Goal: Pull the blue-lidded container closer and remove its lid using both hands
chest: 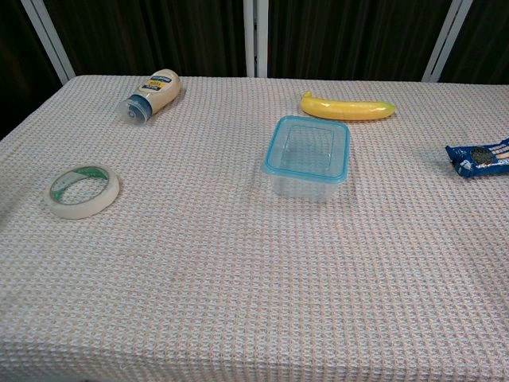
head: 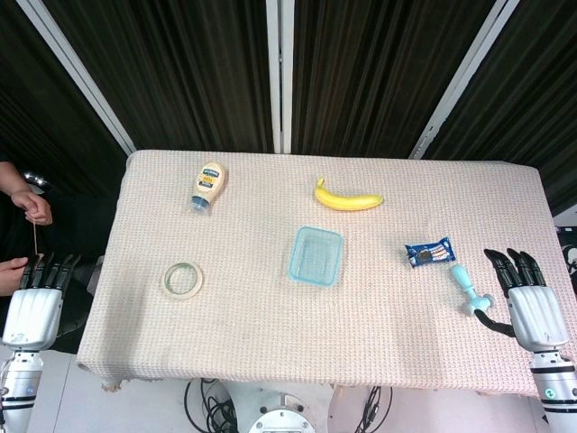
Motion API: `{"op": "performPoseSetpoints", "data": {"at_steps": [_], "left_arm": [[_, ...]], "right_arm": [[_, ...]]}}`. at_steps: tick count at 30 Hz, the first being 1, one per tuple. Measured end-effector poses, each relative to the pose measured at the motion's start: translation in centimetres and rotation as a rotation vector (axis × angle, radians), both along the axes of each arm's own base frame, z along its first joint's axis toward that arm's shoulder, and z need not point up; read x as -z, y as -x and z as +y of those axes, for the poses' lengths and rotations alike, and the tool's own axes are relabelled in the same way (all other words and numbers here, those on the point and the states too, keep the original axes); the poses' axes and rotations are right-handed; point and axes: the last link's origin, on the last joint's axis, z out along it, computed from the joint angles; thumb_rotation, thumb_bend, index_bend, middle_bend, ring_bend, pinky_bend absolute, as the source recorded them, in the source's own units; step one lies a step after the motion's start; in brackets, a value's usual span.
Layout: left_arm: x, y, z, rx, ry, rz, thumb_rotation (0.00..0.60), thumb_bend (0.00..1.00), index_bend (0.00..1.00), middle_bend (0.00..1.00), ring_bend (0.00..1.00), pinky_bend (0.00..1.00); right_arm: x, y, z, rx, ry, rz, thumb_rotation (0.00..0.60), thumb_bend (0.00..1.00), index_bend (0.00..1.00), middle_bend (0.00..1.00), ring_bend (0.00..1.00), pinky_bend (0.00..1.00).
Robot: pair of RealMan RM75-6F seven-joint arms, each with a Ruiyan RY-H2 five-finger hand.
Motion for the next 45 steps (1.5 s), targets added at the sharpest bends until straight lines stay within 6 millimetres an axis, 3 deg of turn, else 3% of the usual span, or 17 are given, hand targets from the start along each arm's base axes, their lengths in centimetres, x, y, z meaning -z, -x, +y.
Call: {"op": "performPoseSetpoints", "data": {"at_steps": [4,9,12,21,28,35,39,45], "left_arm": [[0.2,0.0,0.0,0.003,0.003,-0.007,0.600,0.00,0.11,0.10,0.00,0.01],[0.3,0.0,-0.2,0.005,0.004,-0.012,0.600,0.00,0.11,0.10,0.00,0.01],[0.4,0.2,-0.4,0.002,0.003,-0.017,0.600,0.00,0.11,0.10,0.00,0.01],[0.3,0.5,-0.5,-0.010,0.001,-0.021,0.600,0.00,0.11,0.10,0.00,0.01],[0.3,0.5,-0.4,-0.011,-0.001,-0.021,0.600,0.00,0.11,0.10,0.00,0.01],[0.3,0.7,-0.5,-0.025,0.000,-0.021,0.600,0.00,0.11,0.10,0.00,0.01],[0.2,0.7,-0.4,-0.023,-0.002,-0.022,0.600,0.00,0.11,0.10,0.00,0.01],[0.3,0.8,-0.4,-0.017,0.000,-0.024,0.600,0.00,0.11,0.10,0.00,0.01]], "right_arm": [[0.7,-0.5,-0.8,-0.008,-0.056,-0.032,0.600,0.60,0.00,0.23,0.00,0.03],[2.8,-1.9,-3.5,-0.025,-0.192,-0.064,0.600,0.83,0.00,0.25,0.00,0.03],[4.6,-3.1,-5.8,-0.031,-0.283,-0.082,0.600,0.91,0.00,0.25,0.00,0.03],[10.6,-6.9,-13.4,-0.030,-0.467,-0.180,0.600,0.93,0.00,0.26,0.00,0.01],[14.3,-9.1,-17.5,-0.036,-0.524,-0.211,0.600,0.93,0.00,0.26,0.00,0.00],[17.8,-12.2,-19.4,-0.071,-0.592,-0.250,0.600,0.93,0.00,0.26,0.00,0.00],[18.8,-13.7,-19.8,-0.113,-0.619,-0.242,0.600,0.93,0.00,0.25,0.00,0.00],[17.5,-14.1,-19.7,-0.178,-0.578,-0.168,0.600,0.93,0.00,0.23,0.00,0.00]]}}
